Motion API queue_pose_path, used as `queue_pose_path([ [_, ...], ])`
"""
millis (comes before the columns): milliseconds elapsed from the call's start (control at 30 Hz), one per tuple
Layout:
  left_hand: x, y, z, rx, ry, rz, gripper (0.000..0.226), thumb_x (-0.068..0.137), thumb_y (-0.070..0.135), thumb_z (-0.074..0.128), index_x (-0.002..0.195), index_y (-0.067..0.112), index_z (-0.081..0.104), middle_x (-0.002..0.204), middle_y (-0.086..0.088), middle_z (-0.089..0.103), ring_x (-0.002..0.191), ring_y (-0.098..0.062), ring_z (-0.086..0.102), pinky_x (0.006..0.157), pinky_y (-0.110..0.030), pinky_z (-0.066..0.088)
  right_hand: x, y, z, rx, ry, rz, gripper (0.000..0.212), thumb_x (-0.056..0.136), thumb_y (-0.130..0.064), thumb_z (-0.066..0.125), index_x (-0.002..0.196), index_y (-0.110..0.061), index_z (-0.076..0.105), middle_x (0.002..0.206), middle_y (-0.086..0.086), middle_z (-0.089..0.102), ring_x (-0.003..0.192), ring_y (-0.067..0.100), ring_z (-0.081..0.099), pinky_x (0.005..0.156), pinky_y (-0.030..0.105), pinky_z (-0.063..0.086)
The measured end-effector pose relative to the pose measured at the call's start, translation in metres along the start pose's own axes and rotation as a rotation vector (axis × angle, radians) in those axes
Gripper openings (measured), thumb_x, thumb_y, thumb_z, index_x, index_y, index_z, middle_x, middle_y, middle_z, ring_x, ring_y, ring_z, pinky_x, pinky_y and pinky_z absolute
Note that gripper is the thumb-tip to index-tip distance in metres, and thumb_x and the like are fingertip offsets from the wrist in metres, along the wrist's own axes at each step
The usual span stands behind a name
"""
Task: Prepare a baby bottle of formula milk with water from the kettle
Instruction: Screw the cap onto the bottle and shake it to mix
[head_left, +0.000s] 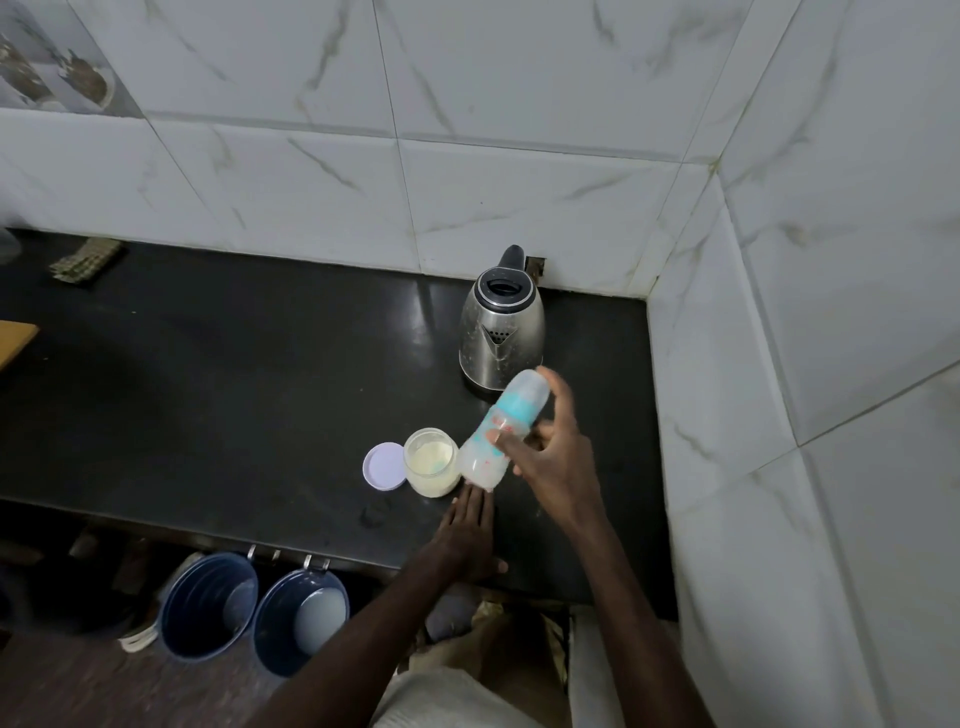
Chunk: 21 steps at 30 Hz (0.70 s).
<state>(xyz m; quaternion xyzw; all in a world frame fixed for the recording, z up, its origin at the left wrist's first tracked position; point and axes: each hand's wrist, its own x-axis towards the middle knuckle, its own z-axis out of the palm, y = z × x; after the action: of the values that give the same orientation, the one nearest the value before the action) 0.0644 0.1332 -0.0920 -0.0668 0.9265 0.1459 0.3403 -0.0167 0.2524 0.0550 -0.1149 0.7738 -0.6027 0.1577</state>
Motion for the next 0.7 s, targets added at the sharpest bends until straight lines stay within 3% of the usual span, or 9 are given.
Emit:
queue_pose_path([
  [133, 0.0018, -0.0017, 0.0076, 0.026, 0.059, 0.004, 0.117, 0.094, 0.055, 0.062, 0.159, 0.000, -0.019, 0.164, -0.022, -0.032, 0.155, -0.035, -0.025, 0.128, -0.046, -0.002, 0.0007, -0.0050, 0.0068, 0.216, 0.265, 0.050, 0.082, 0.090, -0.034, 0.081, 0.154, -0.042, 0.031, 0.107, 0.002, 0.078, 0.067, 0.010, 0.074, 0.060, 0.024, 0.058],
  [267, 0.0034, -0.0024, 0.0023, 0.001, -0.016, -0.002, 0.115, 0.095, 0.053, 0.063, 0.160, 0.002, -0.018, 0.168, -0.022, -0.023, 0.157, -0.037, -0.017, 0.128, -0.047, -0.003, -0.0008, -0.0011, 0.0045, -0.009, -0.075, 0.030, 0.084, 0.085, -0.032, 0.083, 0.150, -0.052, 0.033, 0.104, 0.002, 0.078, 0.073, 0.009, 0.074, 0.068, 0.033, 0.063],
  [300, 0.0028, -0.0023, 0.0012, -0.004, -0.021, -0.001, 0.115, 0.096, 0.052, 0.063, 0.160, 0.002, -0.018, 0.168, -0.022, -0.022, 0.157, -0.037, -0.017, 0.128, -0.047, -0.003, 0.0002, -0.0010, 0.0024, -0.024, -0.087, 0.023, 0.085, 0.085, -0.032, 0.083, 0.149, -0.054, 0.033, 0.106, 0.001, 0.078, 0.078, 0.011, 0.076, 0.071, 0.035, 0.064],
  [467, 0.0010, -0.0020, 0.0060, 0.012, 0.045, 0.011, 0.117, 0.095, 0.053, 0.063, 0.159, 0.001, -0.020, 0.164, -0.021, -0.034, 0.154, -0.035, -0.027, 0.127, -0.046, -0.004, 0.0066, -0.0084, 0.0054, 0.248, 0.300, 0.053, 0.081, 0.091, -0.034, 0.081, 0.154, -0.045, 0.031, 0.110, 0.003, 0.078, 0.072, 0.012, 0.075, 0.064, 0.031, 0.062],
  [500, 0.0015, -0.0025, 0.0065, 0.011, 0.043, 0.009, 0.117, 0.095, 0.053, 0.063, 0.159, 0.001, -0.020, 0.164, -0.021, -0.034, 0.154, -0.035, -0.027, 0.127, -0.046, -0.003, 0.0064, -0.0088, 0.0059, 0.248, 0.313, 0.052, 0.082, 0.091, -0.034, 0.080, 0.155, -0.043, 0.029, 0.112, 0.003, 0.077, 0.075, 0.011, 0.076, 0.063, 0.029, 0.062],
  [633, 0.0000, -0.0003, 0.0004, 0.007, -0.005, 0.002, 0.115, 0.096, 0.053, 0.062, 0.159, 0.001, -0.019, 0.167, -0.023, -0.024, 0.156, -0.038, -0.019, 0.127, -0.047, -0.004, 0.0053, -0.0049, 0.0015, -0.029, -0.080, 0.033, 0.083, 0.086, -0.031, 0.082, 0.150, -0.052, 0.033, 0.103, 0.003, 0.078, 0.070, 0.005, 0.073, 0.065, 0.024, 0.060],
  [700, -0.0006, 0.0005, 0.0004, 0.008, 0.011, 0.006, 0.115, 0.096, 0.053, 0.062, 0.159, 0.001, -0.019, 0.166, -0.023, -0.026, 0.156, -0.037, -0.021, 0.127, -0.047, -0.004, 0.0066, -0.0045, -0.0010, 0.014, -0.014, 0.015, 0.083, 0.085, -0.029, 0.082, 0.149, -0.053, 0.035, 0.108, 0.002, 0.077, 0.077, 0.008, 0.075, 0.068, 0.027, 0.062],
])
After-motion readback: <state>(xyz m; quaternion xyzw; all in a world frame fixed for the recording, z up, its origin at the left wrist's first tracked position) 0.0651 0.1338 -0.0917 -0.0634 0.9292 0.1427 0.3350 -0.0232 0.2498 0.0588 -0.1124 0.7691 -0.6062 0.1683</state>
